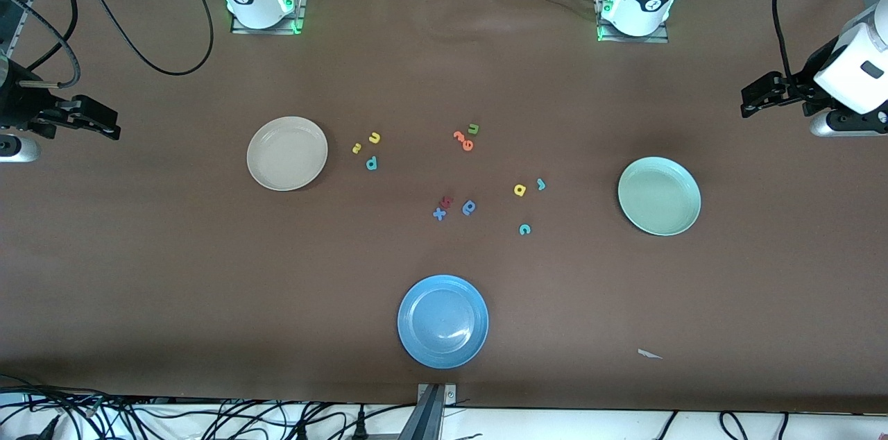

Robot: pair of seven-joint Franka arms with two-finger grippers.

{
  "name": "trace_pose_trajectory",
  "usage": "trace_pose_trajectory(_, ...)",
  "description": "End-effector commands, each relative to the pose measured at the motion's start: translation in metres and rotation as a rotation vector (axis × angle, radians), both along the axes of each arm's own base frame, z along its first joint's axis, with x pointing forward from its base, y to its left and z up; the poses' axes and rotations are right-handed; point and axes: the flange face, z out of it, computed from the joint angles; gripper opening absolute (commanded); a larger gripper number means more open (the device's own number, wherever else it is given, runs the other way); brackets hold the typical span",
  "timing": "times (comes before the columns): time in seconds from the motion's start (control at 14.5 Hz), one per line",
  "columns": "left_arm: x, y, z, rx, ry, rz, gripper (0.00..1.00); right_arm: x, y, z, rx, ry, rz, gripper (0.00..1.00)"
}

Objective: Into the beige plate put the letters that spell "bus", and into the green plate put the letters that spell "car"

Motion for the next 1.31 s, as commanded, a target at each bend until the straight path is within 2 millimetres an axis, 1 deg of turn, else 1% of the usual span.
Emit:
trace_pose_trajectory(0.0, -0.002, -0.001, 0.001, -0.015, -0.011, -0.023, 1.00, 0.001, 0.005, 0.001, 0.014, 0.002, 0.011, 1.00)
trace_pose_trajectory(0.07, -0.002, -0.001, 0.001, -0.015, -0.011, -0.021, 1.00, 0.004, 0.005, -0.007, 0.015, 0.020, 0.012, 1.00)
trace_pose_trajectory(0.14, -0.002, -0.001, 0.001, -0.015, -0.012, -0.021, 1.00, 0.011, 0.007, -0.023, 0.012, 0.047, 0.019, 1.00)
trace_pose_trajectory(0.34, -0.002, -0.002, 0.000, -0.022, -0.009, -0.021, 1.00, 0.012, 0.010, -0.022, 0.014, 0.034, 0.020, 1.00)
trace_pose_trajectory(0.48, -0.001, -0.008, -0.004, -0.024, 0.000, -0.031, 1.00, 0.013, 0.012, -0.023, 0.017, 0.033, 0.023, 1.00)
trace_pose_trajectory(0.55, 0.000, -0.010, -0.005, -0.024, 0.004, -0.034, 1.00, 0.015, 0.022, -0.027, 0.009, 0.038, 0.043, 1.00)
trace_pose_trajectory(0.62, 0.001, -0.010, -0.007, -0.024, 0.008, -0.034, 1.00, 0.023, 0.040, -0.049, 0.002, 0.068, 0.079, 1.00)
trace_pose_trajectory(0.69, 0.002, -0.010, -0.009, -0.024, 0.010, -0.034, 1.00, 0.029, 0.048, -0.064, -0.006, 0.088, 0.090, 1.00)
trace_pose_trajectory(0.76, 0.002, -0.010, -0.010, -0.024, 0.011, -0.034, 1.00, 0.033, 0.048, -0.085, 0.006, 0.129, 0.104, 1.00)
trace_pose_trajectory(0.83, 0.002, -0.010, -0.011, -0.024, 0.013, -0.034, 1.00, 0.037, 0.047, -0.089, 0.024, 0.129, 0.142, 1.00)
trace_pose_trajectory(0.9, 0.003, -0.009, -0.010, -0.024, 0.011, -0.033, 1.00, 0.037, 0.052, -0.095, 0.016, 0.144, 0.173, 1.00)
trace_pose_trajectory(1.03, 0.004, -0.008, -0.012, -0.024, 0.014, -0.033, 1.00, 0.037, 0.048, -0.097, 0.030, 0.153, 0.178, 1.00)
trace_pose_trajectory(1.1, 0.006, -0.009, -0.017, -0.024, 0.022, -0.033, 1.00, 0.037, 0.051, -0.097, 0.031, 0.152, 0.195, 1.00)
trace_pose_trajectory(1.24, 0.007, -0.010, -0.018, -0.026, 0.025, -0.034, 1.00, 0.035, 0.058, -0.096, 0.027, 0.156, 0.198, 1.00)
